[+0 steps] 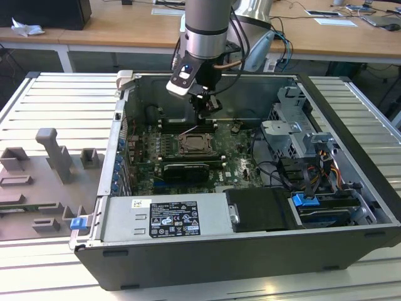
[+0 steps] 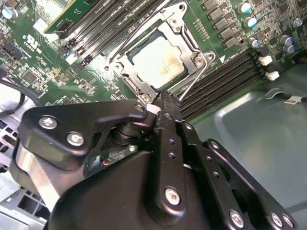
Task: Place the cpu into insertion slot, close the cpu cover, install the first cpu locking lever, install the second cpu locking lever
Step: 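Install the first cpu locking lever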
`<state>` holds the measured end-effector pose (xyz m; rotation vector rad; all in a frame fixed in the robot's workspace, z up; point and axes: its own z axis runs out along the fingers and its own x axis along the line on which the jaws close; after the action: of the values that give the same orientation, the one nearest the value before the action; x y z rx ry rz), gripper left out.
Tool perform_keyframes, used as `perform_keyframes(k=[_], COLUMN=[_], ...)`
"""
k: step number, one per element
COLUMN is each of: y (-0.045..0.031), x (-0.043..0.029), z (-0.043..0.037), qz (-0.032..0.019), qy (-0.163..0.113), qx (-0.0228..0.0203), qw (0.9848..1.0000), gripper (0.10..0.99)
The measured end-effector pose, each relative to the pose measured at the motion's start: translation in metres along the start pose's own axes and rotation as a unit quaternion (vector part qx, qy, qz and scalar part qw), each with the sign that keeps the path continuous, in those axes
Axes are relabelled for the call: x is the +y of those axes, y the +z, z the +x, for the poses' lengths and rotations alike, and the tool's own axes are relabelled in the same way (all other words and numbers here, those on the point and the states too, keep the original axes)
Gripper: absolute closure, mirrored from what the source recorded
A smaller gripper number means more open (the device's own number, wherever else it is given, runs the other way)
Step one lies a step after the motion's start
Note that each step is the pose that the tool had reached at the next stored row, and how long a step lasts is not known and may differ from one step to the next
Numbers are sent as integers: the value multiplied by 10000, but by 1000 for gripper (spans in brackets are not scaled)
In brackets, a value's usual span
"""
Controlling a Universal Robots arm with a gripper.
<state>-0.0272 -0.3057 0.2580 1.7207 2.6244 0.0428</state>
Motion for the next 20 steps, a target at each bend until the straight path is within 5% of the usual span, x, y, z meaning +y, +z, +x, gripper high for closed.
perform_keyframes(k=[20], y=[0], x=[0], z=[0], qz=[10], qy=[-641], qx=[12], qw=[9979], gripper=[980])
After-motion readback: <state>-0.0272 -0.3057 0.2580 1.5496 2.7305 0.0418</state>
